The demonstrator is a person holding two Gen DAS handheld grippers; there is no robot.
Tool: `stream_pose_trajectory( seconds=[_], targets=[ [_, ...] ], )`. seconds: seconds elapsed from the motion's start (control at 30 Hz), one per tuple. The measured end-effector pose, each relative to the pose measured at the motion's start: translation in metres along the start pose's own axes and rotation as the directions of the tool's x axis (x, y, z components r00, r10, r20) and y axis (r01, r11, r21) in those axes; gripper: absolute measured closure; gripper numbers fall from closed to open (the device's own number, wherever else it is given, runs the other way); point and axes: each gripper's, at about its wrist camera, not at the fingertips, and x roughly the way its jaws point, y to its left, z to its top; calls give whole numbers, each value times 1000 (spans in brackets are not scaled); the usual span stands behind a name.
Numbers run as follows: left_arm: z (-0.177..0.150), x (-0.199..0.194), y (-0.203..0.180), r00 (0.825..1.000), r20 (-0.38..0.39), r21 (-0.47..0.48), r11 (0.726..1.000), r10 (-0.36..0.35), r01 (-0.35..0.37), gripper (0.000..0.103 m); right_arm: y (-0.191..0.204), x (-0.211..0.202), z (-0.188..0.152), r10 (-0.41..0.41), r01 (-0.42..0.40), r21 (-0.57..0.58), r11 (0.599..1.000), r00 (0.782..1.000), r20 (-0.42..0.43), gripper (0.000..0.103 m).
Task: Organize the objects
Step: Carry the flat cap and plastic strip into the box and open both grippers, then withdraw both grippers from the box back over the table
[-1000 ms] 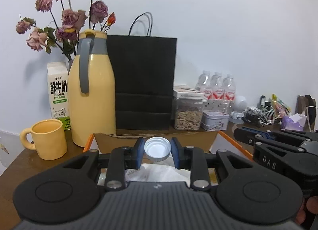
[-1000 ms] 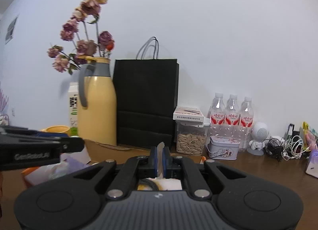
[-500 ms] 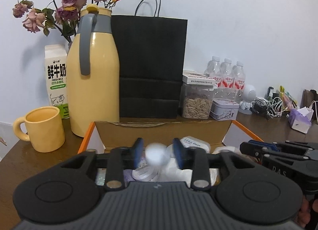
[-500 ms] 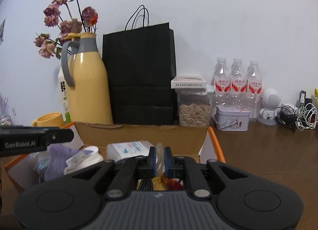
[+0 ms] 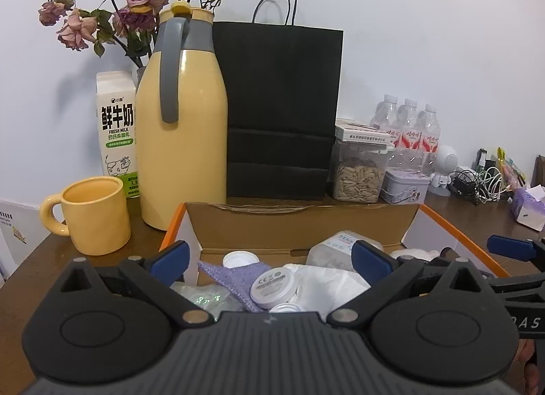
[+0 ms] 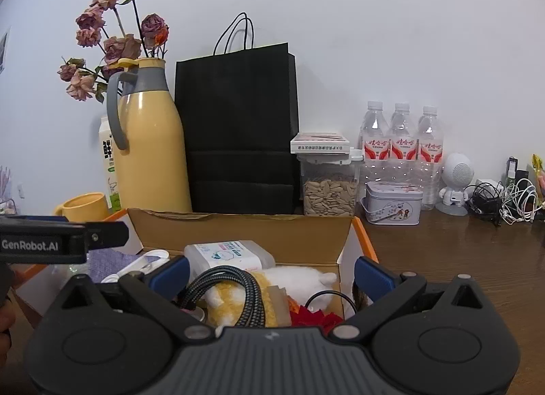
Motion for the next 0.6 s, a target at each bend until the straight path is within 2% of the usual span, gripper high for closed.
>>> stream_pose_trajectory(
  seconds=[0.27,0.47,0.6],
  targets=[
    [3,-10,-2,1000,17,-4,1000,3,-3,0,3,-11,2,-18,18,-7,1000,1000,15,0],
    [0,-46,-2,998,65,5,1000,2,-2,0,9,-36,6,-4,5,-22,1000,999,48,0],
    [-4,-75,1,998,69,10,1000,-4,3,0,15,-55,7,1,0,-27,1000,999,34,0]
  ],
)
